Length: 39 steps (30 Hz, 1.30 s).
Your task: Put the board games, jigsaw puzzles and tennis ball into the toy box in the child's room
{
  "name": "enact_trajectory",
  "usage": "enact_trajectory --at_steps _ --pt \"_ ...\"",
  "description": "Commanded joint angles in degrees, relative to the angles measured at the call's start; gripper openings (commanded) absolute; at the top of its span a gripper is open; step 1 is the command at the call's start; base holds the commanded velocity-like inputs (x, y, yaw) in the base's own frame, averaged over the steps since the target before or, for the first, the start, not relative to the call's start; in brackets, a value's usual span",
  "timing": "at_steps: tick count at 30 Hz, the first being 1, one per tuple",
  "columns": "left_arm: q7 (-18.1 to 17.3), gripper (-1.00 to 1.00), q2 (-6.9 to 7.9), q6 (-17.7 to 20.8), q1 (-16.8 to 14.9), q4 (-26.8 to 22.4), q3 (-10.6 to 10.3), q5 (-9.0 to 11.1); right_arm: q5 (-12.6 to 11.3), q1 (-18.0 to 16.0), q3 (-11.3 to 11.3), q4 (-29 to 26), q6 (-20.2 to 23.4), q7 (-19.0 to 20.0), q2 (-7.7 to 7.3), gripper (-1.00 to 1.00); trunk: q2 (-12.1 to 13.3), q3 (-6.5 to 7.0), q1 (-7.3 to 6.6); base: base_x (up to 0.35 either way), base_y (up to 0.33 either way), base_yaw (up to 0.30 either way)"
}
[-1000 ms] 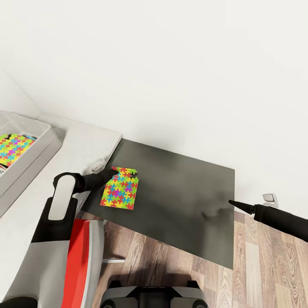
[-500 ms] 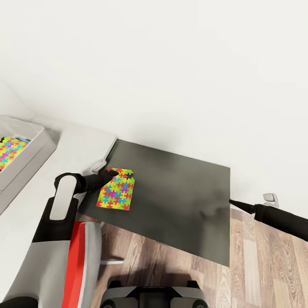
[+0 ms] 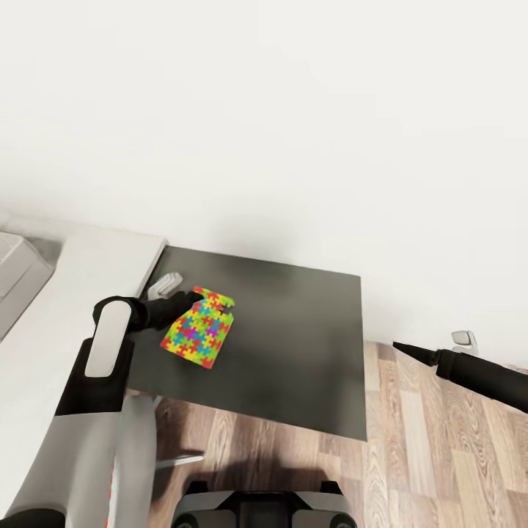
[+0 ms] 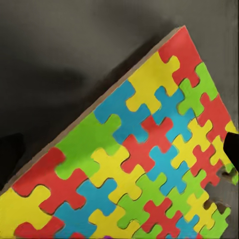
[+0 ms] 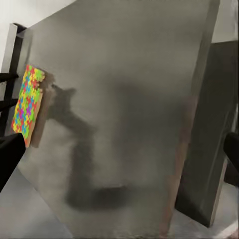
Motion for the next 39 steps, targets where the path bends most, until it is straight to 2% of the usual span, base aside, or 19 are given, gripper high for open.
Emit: enact_trajectory --at_steps 1,13,26,39 --pt "0.6 1.0 -0.06 0.0 0.0 0.5 0.1 1.7 0.0 -0.1 0.0 0.0 0.3 0.2 0.0 1.0 0.0 -0.05 0.03 0.0 0.0 -0.276" --pt "0.5 1.0 -0.06 0.0 0.1 0.4 0.1 1.8 0.0 0.0 -0.1 0.0 0.3 0.2 0.02 1.0 0.0 -0.05 0.03 0.0 0.0 -0.196" --pt "-3.6 1.0 0.31 -0.3 1.3 -0.4 0.4 1.6 0.0 0.0 -0.1 0.0 0.3 0.2 0.14 1.0 0.0 -0.05 0.03 -0.092 -0.023 -0.026" --pt "-4.3 1.0 0.38 -0.5 1.5 -0.4 0.5 1.6 0.0 0.0 -0.1 0.0 0.3 0.2 0.18 1.0 0.0 -0.05 0.03 -0.131 -0.033 -0.002"
